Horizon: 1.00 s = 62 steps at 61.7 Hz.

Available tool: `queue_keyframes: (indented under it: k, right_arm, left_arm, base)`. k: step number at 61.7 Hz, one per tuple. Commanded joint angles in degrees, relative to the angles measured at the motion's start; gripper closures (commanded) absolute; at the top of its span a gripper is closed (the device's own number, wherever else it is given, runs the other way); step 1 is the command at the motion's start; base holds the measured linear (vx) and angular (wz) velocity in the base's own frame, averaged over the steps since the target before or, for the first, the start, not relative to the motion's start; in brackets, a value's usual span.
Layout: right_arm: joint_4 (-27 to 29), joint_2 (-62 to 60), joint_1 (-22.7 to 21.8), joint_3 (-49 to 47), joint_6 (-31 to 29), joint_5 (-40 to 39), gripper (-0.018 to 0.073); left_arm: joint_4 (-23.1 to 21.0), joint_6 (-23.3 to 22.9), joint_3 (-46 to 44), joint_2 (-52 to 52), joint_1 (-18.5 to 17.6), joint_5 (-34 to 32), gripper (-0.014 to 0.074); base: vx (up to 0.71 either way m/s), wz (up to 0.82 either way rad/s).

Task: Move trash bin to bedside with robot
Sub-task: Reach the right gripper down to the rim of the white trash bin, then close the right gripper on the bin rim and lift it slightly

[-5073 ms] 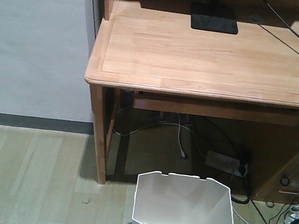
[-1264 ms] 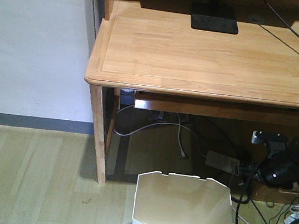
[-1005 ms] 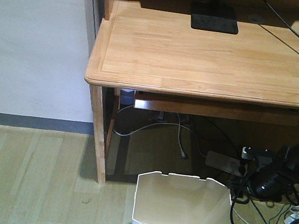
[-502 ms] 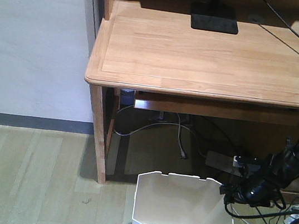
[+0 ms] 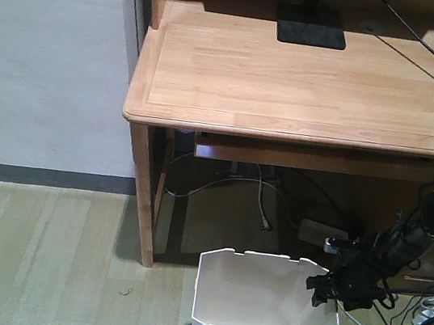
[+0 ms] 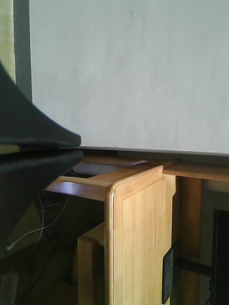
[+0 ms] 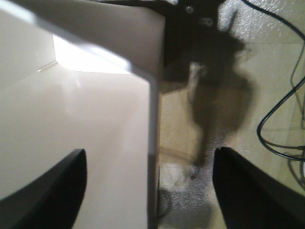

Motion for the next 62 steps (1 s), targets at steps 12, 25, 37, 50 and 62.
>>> queue_keyframes:
  k: [12,25,37,50,62]
  right_arm:
    - [4.96,0.49,-0.24,-4.60,-2.11,4.62,0.0300]
    - [12.20,-0.51,-0.32,-4.60,-7.83,5.04,0.0573]
    - [21.78,-2.16,-0.32,-3.17,-18.88,6.34,0.0568]
    - [34.65,-5.98,-0.32,2.83,-33.78,4.11,0.0568]
    - [44.64,-10.94,-0.36,9.33,-47.41,5.55,0.0568]
  left_arm:
    - [-0.25,-0.32,1.07,-0.80,-0.36,-3.96,0.0602]
    - [-0.25,-0.32,1.07,-0.80,-0.36,-3.96,0.0602]
    - [-0.25,-0.32,1.07,-0.80,-0.36,-3.96,0.0602]
    - [-0.25,-0.32,1.07,-0.80,-0.36,-3.96,0.0602]
    - [-0.25,-0.32,1.07,-0.80,-0.36,-3.96,0.0602]
  base:
    - [0.00,0.00]
    - [0.00,0.00]
    - [0.00,0.00]
    - [0.00,0.00]
    - [0.00,0.00]
